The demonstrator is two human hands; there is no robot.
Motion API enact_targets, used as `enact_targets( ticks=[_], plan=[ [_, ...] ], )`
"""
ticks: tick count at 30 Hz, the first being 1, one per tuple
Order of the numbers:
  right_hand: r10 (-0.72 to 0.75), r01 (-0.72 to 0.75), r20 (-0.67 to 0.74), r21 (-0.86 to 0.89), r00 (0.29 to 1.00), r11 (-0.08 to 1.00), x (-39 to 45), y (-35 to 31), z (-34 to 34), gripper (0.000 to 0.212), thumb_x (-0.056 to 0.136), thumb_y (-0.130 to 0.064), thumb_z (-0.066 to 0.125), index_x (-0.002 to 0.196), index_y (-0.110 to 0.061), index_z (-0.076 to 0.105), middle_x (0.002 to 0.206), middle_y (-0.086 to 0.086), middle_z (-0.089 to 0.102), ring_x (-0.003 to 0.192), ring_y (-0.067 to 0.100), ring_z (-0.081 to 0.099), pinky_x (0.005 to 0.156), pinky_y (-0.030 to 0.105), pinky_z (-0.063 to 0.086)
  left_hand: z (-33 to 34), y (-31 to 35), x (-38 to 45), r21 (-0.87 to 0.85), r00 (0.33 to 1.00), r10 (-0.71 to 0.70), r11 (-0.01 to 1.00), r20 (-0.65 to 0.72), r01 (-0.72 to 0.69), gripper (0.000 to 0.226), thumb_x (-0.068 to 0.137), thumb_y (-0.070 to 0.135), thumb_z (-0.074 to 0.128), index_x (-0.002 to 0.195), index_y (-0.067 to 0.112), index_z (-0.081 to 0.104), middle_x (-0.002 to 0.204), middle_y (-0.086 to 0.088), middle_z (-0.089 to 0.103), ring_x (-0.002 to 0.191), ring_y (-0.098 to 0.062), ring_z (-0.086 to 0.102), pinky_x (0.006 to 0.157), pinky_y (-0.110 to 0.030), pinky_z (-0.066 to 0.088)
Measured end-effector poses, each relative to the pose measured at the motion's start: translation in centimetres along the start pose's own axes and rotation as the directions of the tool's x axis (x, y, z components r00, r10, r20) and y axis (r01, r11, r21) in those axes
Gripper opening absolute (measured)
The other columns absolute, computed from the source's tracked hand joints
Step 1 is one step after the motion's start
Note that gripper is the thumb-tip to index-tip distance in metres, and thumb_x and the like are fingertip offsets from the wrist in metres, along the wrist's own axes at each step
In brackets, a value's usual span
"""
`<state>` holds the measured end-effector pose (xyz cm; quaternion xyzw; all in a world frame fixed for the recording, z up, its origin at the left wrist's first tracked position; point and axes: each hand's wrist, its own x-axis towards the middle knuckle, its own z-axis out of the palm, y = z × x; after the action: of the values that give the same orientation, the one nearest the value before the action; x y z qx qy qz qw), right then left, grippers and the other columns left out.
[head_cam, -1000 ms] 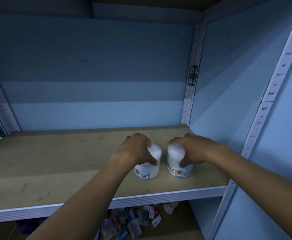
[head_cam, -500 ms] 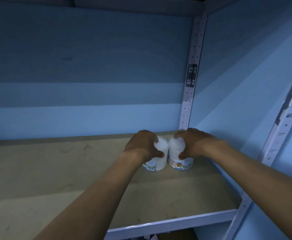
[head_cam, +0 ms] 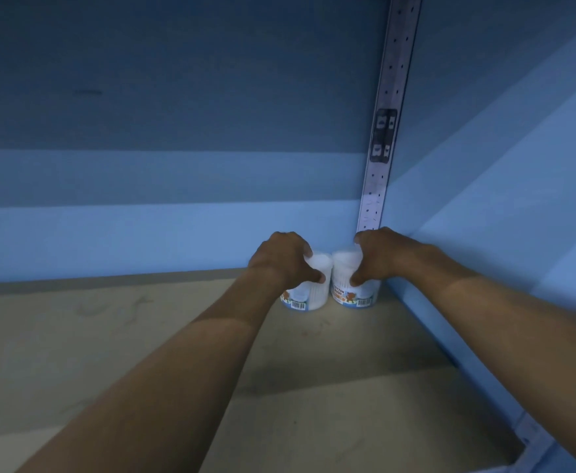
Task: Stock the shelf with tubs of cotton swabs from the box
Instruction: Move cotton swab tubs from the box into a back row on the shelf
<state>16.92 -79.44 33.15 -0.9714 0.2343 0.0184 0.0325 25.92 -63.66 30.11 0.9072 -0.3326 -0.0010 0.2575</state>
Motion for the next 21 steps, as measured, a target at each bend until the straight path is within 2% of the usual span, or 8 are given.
enact_targets(
  ticks=[4, 9, 13, 21],
  plan=[
    [0.0, 0.0, -0.012, -0.002, 1.0, 1.0, 1.8, 0.5, 0.0, 0.078, 0.073, -0.042, 0.086, 0.134, -0.009, 0.051, 0.135, 0.013, 0.057, 0.12, 0.029, 0.056, 0.094, 0.036, 0.051, 0.3, 0.2, 2.2, 0.041, 1.0, 0.019, 0.999, 0.013, -0.019, 0.064, 0.063, 0.058, 0.082, 0.116, 0.026, 0.068, 0.126, 0.001, 0.059, 0.115, -0.019, 0.056, 0.098, -0.034, 0.048],
    [0.02, -0.02, -0.037, 0.016, 0.999, 1.0, 3.5, 0.8, 0.4, 0.08, 0.078, -0.04, 0.084, 0.14, -0.008, 0.045, 0.141, 0.014, 0.05, 0.125, 0.029, 0.053, 0.099, 0.036, 0.048, 1.6, -0.4, 3.5, 0.016, 0.999, 0.047, 0.999, -0.023, -0.047, 0.06, 0.071, 0.049, 0.082, 0.122, 0.023, 0.066, 0.13, 0.0, 0.057, 0.119, -0.019, 0.054, 0.099, -0.032, 0.046],
    [0.038, -0.036, -0.058, 0.022, 0.998, 0.999, 4.8, 1.1, 1.0, 0.078, 0.08, -0.039, 0.082, 0.141, -0.009, 0.044, 0.141, 0.016, 0.049, 0.125, 0.03, 0.052, 0.099, 0.036, 0.048, 2.4, -0.8, 4.4, -0.004, 0.995, 0.088, 0.996, -0.047, -0.089, 0.055, 0.08, 0.045, 0.076, 0.128, 0.021, 0.062, 0.138, 0.002, 0.051, 0.131, -0.017, 0.041, 0.103, -0.028, 0.037],
    [0.073, -0.071, -0.107, 0.018, 0.992, 0.997, 6.5, 1.5, 1.4, 0.078, 0.078, -0.041, 0.082, 0.14, -0.009, 0.046, 0.139, 0.017, 0.051, 0.125, 0.032, 0.053, 0.098, 0.036, 0.049, 3.4, -1.4, 6.6, -0.125, 0.997, 0.022, 0.992, -0.07, -0.031, 0.052, 0.073, 0.044, 0.082, 0.118, 0.026, 0.067, 0.134, 0.002, 0.052, 0.122, -0.015, 0.051, 0.098, -0.025, 0.041]
  ],
)
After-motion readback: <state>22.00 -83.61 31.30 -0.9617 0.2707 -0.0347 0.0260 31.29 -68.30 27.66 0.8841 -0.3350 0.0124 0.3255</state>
